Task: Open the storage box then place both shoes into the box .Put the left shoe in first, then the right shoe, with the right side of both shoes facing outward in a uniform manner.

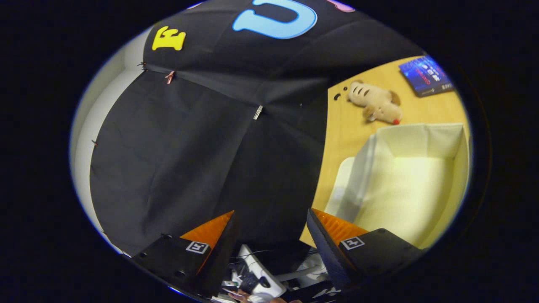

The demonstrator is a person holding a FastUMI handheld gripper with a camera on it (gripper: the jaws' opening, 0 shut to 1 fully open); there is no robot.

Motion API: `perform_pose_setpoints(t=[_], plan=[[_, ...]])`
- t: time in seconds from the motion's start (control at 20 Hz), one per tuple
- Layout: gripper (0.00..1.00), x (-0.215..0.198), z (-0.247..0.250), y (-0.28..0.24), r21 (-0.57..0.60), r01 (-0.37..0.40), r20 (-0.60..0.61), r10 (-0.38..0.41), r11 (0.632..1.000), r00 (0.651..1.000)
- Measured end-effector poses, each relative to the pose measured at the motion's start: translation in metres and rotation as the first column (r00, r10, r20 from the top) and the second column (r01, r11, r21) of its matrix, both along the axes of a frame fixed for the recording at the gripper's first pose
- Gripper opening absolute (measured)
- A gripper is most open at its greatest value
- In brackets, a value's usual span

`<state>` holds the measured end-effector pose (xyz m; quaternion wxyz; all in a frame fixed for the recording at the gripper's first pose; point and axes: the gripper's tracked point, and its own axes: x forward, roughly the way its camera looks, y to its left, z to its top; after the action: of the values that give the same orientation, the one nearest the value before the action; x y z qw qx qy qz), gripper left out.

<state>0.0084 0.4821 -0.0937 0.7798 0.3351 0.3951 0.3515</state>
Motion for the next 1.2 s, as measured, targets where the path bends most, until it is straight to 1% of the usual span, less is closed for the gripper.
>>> perform_pose_setpoints(t=[0.15,0.25,0.35,0.5,0.65,0.9,1.05,1.1,1.2], plan=[[0.97,0.003,0.001,-0.067,-0.119,0.088,0.124,-0.073,0.989,0.990],[0.98,0.006,-0.002,-0.111,-0.201,0.160,0.205,-0.119,0.966,0.972],[0.98,0.004,-0.007,-0.155,-0.270,0.231,0.258,-0.161,0.935,0.953],[0.98,-0.001,-0.033,-0.216,-0.383,0.310,0.306,-0.197,0.871,0.931],[0.98,-0.008,-0.062,-0.269,-0.515,0.367,0.338,-0.209,0.775,0.917],[0.99,-0.023,-0.114,-0.354,-0.652,0.408,0.319,-0.257,0.639,0.912],[0.99,-0.026,-0.140,-0.395,-0.715,0.379,0.297,-0.236,0.587,0.925],[0.99,-0.025,-0.151,-0.405,-0.735,0.362,0.287,-0.220,0.574,0.932],[0.99,-0.020,-0.175,-0.420,-0.766,0.319,0.257,-0.189,0.559,0.948]])
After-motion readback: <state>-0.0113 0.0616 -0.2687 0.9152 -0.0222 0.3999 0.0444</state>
